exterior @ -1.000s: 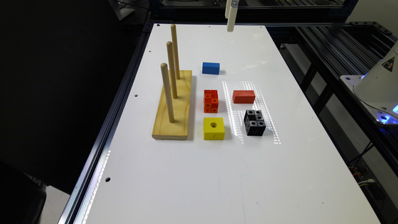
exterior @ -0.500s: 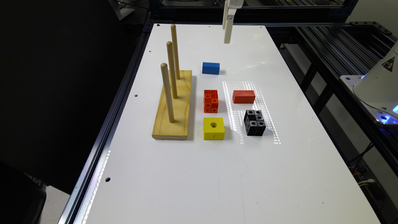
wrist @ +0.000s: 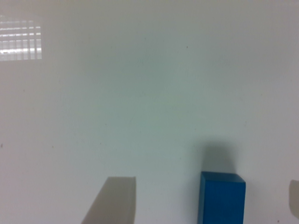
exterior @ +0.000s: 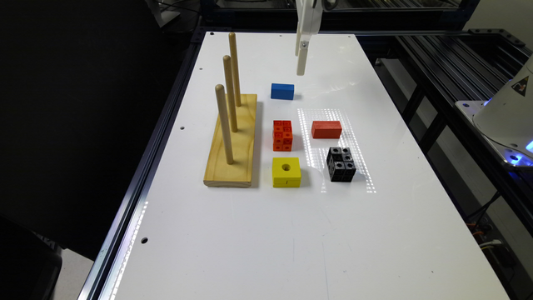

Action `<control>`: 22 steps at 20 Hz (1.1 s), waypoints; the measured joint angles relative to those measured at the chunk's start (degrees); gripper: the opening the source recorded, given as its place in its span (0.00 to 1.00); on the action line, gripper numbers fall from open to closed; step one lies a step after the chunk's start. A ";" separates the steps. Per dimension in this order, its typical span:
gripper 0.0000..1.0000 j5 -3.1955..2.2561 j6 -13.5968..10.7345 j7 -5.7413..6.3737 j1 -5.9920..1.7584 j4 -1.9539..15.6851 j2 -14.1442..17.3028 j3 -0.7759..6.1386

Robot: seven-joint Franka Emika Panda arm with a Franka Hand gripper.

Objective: Pick up narrow blue stick.

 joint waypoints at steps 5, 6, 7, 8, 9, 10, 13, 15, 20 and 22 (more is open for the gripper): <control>1.00 0.03 0.00 0.47 0.12 0.56 0.00 1.12; 1.00 0.03 0.00 0.52 0.12 0.65 0.00 1.31; 1.00 0.03 0.00 0.53 0.12 0.70 0.00 1.39; 1.00 0.03 0.00 0.52 0.11 0.74 0.00 1.43; 1.00 0.03 0.00 0.52 0.11 0.75 0.00 1.44; 1.00 0.03 0.00 0.52 0.11 0.76 0.00 1.45; 1.00 0.03 0.40 0.52 0.11 0.76 0.92 1.46; 1.00 0.03 1.80 0.52 0.11 0.78 2.39 1.46; 1.00 0.03 4.34 0.52 0.11 1.24 5.36 1.46; 1.00 0.03 4.89 0.52 0.11 1.42 6.23 1.46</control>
